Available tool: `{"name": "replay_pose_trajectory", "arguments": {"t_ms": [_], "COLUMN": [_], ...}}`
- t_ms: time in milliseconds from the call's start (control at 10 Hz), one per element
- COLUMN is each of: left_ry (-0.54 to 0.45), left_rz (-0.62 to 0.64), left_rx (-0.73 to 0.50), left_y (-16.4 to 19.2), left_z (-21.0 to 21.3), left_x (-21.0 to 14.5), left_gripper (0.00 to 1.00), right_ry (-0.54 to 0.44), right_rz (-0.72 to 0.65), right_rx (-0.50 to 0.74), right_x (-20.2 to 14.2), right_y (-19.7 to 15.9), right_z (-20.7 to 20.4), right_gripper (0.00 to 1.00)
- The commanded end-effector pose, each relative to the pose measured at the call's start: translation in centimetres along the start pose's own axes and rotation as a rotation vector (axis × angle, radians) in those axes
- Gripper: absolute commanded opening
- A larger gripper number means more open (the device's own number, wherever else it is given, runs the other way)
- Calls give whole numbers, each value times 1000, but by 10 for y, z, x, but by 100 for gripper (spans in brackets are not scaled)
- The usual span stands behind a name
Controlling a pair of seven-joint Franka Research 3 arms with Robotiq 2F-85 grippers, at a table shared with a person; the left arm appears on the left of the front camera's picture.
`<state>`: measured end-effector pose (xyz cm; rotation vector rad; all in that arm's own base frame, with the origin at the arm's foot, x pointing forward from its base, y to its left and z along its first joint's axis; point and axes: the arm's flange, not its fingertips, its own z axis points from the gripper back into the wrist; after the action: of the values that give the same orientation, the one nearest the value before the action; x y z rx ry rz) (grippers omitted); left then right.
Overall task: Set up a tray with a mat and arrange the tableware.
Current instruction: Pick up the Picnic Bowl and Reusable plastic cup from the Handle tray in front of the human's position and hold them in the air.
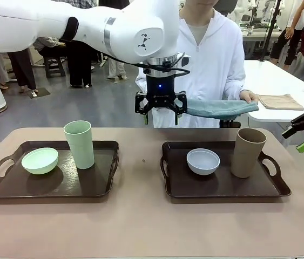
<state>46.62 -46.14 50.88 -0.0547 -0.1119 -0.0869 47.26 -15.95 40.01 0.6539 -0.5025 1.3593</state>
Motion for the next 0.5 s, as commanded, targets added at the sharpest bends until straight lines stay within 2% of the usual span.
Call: {"name": "replay_pose_trajectory", "arguments": {"t_ms": [0,100,200,400], "left_ry": [5,-7,-24,-91], "left_rz": [1,-11,-32,-112], "left_rx": [1,-4,5,2], "left_y": [-2,-13,-25,-48], "left_z": [-3,-14,-17,-18], "left_x": [-1,4,5,0], "left_gripper": [100,100,100,100], "right_ry": [-64,-58,-64,-59], "right_rz": [164,247,267,225], "right_rx": [-19,-42,-43,-14], "right_x": [1,6,7,3], "right_y": [-6,-12,-18,-27], "right_z": [-5,-15,-23,-36], "right_gripper": [100,100,100,100]}}
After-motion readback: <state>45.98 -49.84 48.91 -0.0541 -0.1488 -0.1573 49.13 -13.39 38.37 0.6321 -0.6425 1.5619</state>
